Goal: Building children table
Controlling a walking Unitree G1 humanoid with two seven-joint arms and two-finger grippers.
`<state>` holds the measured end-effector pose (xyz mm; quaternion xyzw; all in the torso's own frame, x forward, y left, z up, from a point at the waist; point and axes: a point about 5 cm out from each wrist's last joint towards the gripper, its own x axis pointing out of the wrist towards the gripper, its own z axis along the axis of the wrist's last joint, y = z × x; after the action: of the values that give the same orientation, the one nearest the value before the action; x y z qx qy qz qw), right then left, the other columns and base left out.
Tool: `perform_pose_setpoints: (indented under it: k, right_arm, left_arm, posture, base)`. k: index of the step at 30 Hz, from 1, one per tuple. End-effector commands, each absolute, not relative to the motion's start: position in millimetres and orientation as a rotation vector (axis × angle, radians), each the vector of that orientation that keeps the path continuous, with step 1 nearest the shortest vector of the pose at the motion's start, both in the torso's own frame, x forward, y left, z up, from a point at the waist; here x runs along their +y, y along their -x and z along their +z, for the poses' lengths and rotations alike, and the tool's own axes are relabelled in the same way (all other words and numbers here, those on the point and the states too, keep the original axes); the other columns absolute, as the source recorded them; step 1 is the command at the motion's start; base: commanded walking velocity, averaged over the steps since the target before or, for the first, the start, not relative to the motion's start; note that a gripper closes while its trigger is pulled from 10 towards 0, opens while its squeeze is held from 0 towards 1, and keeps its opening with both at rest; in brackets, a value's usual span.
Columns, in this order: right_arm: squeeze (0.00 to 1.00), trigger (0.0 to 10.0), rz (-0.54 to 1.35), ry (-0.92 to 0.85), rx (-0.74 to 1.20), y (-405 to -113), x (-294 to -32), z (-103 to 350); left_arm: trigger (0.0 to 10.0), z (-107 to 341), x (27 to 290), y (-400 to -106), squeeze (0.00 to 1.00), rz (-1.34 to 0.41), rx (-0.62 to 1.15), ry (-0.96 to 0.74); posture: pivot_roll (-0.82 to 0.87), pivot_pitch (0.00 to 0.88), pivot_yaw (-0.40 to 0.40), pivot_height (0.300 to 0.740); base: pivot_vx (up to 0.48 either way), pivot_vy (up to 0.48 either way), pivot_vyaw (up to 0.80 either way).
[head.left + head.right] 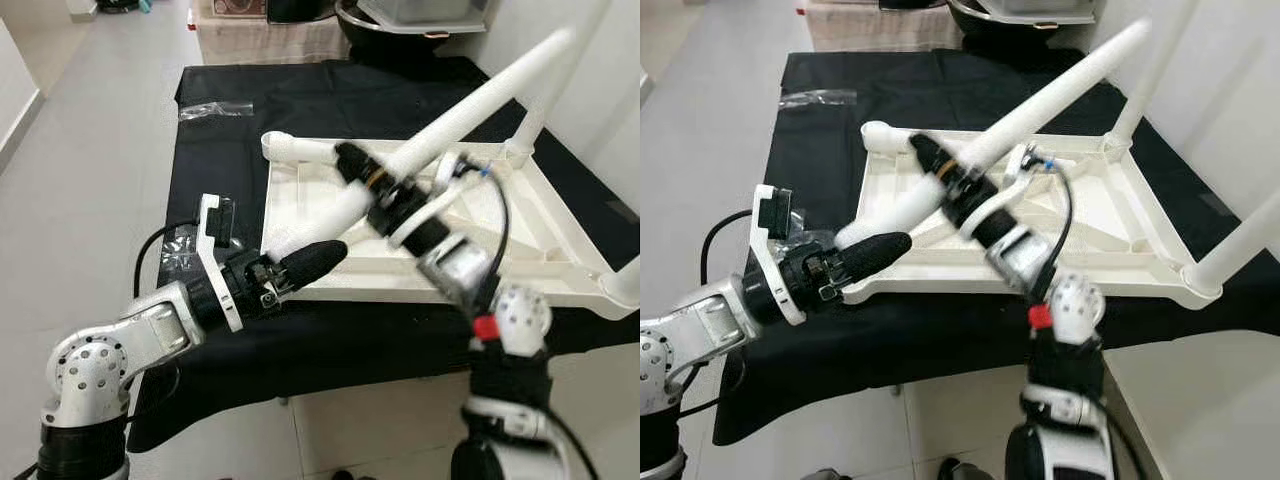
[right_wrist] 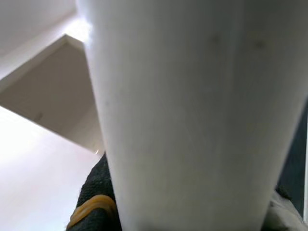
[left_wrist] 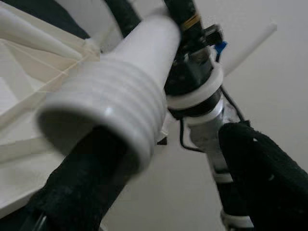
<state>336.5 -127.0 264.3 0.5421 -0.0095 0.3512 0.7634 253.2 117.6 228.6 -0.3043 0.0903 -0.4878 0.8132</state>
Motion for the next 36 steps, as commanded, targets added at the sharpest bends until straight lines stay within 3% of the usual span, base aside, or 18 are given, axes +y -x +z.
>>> perform_pose_setpoints:
  k: [1, 8, 12, 13, 15, 18, 20, 27, 36]
  right_arm:
    - [0.00, 0.0, 0.739, -1.211, -0.158, -344, -142, 281]
    - [0.00, 0.0, 0.707, -1.130, -0.244, -351, -166, 297]
    - [0.00, 0.3, 0.659, -0.943, -0.243, -354, -165, 296]
    - [0.00, 10.0, 0.608, -0.818, -0.231, -356, -162, 293]
    - [0.00, 10.0, 0.514, -0.568, -0.213, -360, -154, 283]
    - [0.00, 10.0, 0.491, -0.487, -0.216, -360, -150, 280]
    - [0.00, 10.0, 0.451, -0.322, -0.248, -358, -140, 275]
    - [0.00, 10.0, 0.484, -0.240, -0.280, -351, -122, 267]
    - [0.00, 10.0, 0.515, -0.190, -0.309, -356, -109, 263]
  left_arm:
    - [10.0, 211, 110, -248, 0.00, -1.050, 0.309, 0.641]
    - [10.0, 205, 117, -244, 0.00, -1.001, 0.309, 0.636]
    - [10.0, 204, 119, -245, 0.00, -0.939, 0.277, 0.599]
    - [10.0, 201, 119, -247, 0.00, -0.862, 0.246, 0.516]
    - [10.0, 196, 117, -251, 0.00, -0.717, 0.180, 0.359]
    - [10.0, 194, 116, -252, 0.00, -0.674, 0.155, 0.311]
    - [10.0, 187, 113, -250, 0.00, -0.573, 0.114, 0.207]
    - [10.0, 176, 103, -235, 0.00, -0.490, 0.095, 0.098]
    - [10.0, 154, 92, -210, 0.00, -0.444, 0.094, 0.029]
  posture:
    - [0.08, 0.124, -0.077, 0.740]
    - [0.08, 0.109, -0.082, 0.740]
    - [0.08, 0.103, -0.079, 0.740]
    - [0.08, 0.096, -0.080, 0.740]
    - [0.08, 0.091, -0.081, 0.740]
    - [0.08, 0.091, -0.081, 0.740]
    - [0.08, 0.088, -0.085, 0.740]
    - [0.08, 0.099, -0.093, 0.740]
    - [0.09, 0.109, -0.113, 0.740]
  base:
    - [0.000, 0.000, 0.00]
    - [0.000, 0.000, 0.00]
    - [0.000, 0.000, 0.00]
    - [0.000, 0.000, 0.00]
    - [0.000, 0.000, 0.00]
    - [0.000, 0.000, 0.00]
    - [0.000, 0.000, 0.00]
    - [0.000, 0.000, 0.00]
    - [0.000, 0.000, 0.77]
